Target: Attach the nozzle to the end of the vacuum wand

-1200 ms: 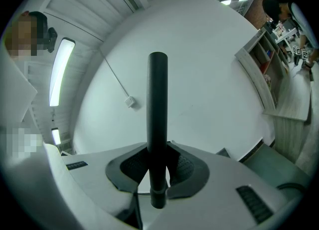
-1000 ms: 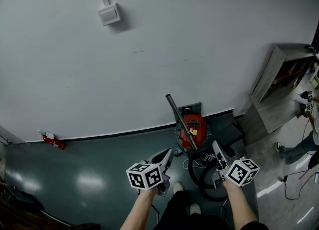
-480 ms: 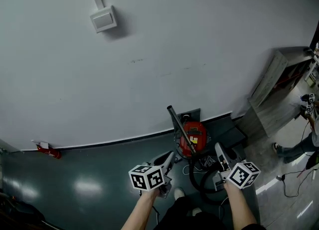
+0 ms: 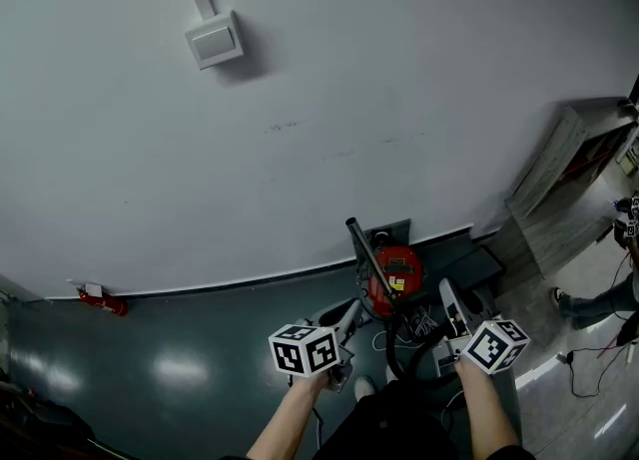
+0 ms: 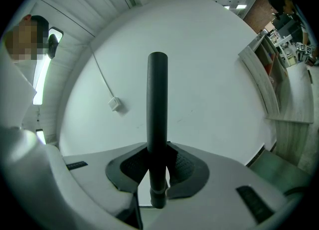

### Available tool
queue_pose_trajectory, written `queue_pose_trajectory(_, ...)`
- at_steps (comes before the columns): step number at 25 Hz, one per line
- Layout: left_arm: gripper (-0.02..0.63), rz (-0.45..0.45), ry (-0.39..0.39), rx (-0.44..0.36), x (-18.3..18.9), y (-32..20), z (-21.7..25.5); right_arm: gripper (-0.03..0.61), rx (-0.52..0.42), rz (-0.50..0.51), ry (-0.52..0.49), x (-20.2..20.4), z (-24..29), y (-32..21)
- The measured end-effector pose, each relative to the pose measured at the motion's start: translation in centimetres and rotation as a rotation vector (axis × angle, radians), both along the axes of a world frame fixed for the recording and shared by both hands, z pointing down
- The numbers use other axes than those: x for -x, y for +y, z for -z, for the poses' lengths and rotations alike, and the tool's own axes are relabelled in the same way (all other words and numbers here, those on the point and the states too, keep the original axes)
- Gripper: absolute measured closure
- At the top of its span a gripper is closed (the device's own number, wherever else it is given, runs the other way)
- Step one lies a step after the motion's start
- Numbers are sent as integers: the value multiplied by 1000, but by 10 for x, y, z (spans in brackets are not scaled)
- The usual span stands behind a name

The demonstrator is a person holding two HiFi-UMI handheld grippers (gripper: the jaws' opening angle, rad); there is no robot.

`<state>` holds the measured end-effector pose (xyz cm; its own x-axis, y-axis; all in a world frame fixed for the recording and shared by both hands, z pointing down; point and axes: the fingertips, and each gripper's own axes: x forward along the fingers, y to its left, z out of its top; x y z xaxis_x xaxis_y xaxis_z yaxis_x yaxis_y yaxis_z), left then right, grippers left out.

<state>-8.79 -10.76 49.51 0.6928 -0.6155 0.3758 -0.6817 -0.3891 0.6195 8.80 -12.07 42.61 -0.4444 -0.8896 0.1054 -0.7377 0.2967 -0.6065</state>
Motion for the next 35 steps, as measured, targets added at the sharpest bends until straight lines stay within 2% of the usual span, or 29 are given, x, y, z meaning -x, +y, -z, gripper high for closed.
queue_pose_trajectory(7, 611, 28, -4, 1, 0, -18, -5, 488, -13, 13, -16, -3, 0, -21)
queue_pose_trajectory(14, 611, 64, -29, -16, -1, -60, -22, 488, -32, 32, -28, -5, 1, -61)
queue_pose_trajectory(26, 609, 81, -86, -10, -3, -123, -91, 488, -53, 70, -48, 6, -22, -134)
queue_pose_trajectory(35, 600, 107, -117, -7, -1, -155, -136, 488, -35, 68, -71, 9, -57, -157)
